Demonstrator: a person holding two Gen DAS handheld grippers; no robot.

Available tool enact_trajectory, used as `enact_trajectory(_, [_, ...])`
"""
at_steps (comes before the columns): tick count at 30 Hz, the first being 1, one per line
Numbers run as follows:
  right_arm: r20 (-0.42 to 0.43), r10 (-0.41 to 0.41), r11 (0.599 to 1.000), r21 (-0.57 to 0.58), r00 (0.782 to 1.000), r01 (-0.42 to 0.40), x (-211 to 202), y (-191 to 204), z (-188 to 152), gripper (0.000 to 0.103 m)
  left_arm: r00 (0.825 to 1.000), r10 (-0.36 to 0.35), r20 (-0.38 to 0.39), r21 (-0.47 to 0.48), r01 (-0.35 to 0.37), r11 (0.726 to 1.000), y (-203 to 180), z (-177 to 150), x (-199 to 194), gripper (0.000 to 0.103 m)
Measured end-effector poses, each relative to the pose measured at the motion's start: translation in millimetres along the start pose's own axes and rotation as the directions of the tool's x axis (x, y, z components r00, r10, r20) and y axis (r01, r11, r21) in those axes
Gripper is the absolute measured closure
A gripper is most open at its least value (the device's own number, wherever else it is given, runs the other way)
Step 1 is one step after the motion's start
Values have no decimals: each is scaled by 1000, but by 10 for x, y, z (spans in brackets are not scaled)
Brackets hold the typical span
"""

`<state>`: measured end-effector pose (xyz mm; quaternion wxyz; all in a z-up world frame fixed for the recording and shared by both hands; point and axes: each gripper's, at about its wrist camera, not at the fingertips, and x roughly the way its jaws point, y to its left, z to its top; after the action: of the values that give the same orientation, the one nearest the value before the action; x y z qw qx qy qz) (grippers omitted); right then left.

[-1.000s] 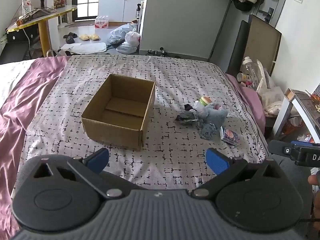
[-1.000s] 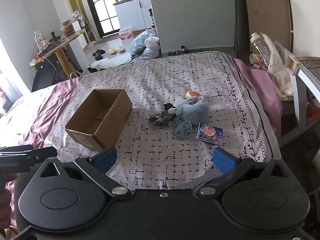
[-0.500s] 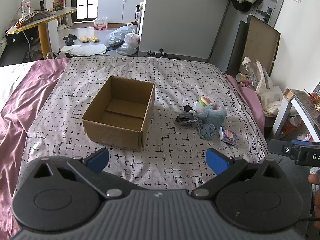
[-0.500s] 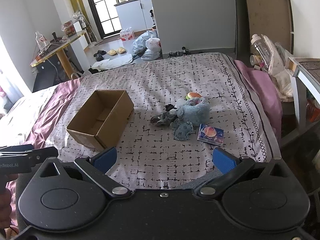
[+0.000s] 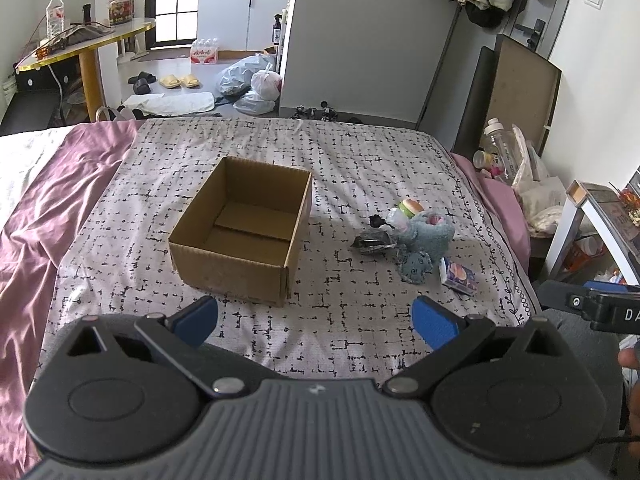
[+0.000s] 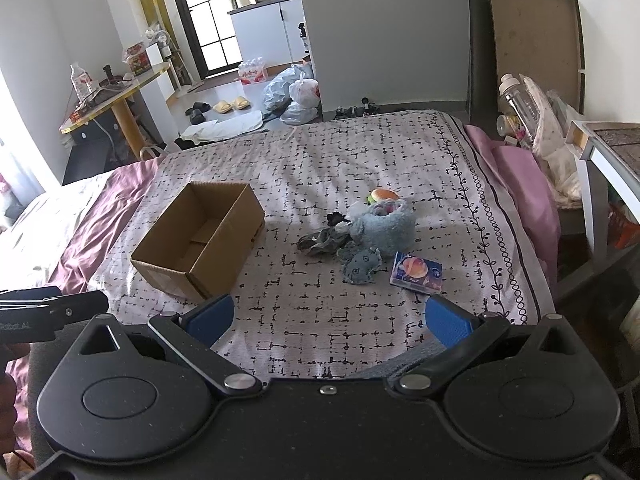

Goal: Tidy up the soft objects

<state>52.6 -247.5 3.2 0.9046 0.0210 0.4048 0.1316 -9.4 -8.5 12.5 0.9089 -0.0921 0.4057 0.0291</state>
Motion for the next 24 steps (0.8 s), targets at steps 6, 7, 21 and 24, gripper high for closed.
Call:
enact_trajectory(6, [0, -1, 1000, 0, 1000, 1, -1, 3, -6, 0, 1000, 0, 5, -5, 0, 1000, -2, 8, -25, 0])
enact_trajectory(7, [0, -2, 1000, 0, 1000, 2, -1, 2, -4, 0, 1000, 0, 6, -5, 0, 1000, -5, 9, -29, 0])
enact_trajectory(21, [11, 7, 1000, -14, 1000, -6, -40, 47, 20, 0, 1000, 11, 20, -7, -11, 1000, 36, 35, -69, 0])
enact_trajectory(24, [14, 3, 1000, -14, 1000, -3, -48, 47, 25, 0, 1000, 9, 19, -5, -9, 1000, 38, 34, -75, 0])
